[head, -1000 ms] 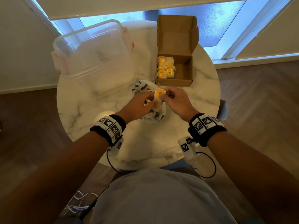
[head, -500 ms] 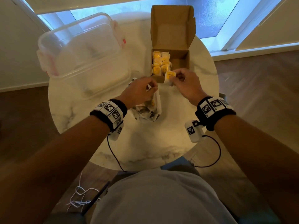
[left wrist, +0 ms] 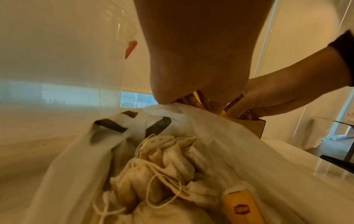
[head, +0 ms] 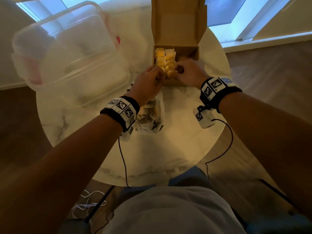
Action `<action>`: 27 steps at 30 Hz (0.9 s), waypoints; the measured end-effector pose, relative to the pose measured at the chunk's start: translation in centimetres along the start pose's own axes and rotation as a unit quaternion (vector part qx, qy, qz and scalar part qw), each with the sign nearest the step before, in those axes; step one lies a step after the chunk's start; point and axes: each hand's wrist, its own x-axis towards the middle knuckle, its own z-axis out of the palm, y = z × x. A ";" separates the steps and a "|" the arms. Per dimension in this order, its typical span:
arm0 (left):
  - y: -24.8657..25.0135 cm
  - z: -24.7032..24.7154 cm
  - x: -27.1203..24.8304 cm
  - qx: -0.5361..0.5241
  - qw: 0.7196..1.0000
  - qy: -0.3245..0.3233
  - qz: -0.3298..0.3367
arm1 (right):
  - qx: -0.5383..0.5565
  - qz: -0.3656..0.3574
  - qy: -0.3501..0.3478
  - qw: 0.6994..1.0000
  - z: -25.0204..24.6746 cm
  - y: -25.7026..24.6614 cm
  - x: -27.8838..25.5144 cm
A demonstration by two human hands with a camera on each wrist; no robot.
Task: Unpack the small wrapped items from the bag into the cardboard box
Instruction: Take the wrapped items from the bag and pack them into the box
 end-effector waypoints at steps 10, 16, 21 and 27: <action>-0.9 0.8 0.3 -0.028 0.999 0.006 -0.017 | 0.072 0.054 0.039 0.995 0.7 0.2 1.5; -1.0 0.9 0.3 -0.043 0.999 0.007 -0.017 | 0.049 -0.023 -0.019 0.998 -1.4 1.1 1.9; -1.0 1.1 0.3 -0.035 0.999 0.007 -0.015 | 0.002 -0.065 -0.060 0.996 -0.2 1.1 2.3; -1.0 0.8 0.1 -0.032 0.999 0.005 0.004 | 0.037 -0.003 0.008 0.999 1.3 1.3 2.6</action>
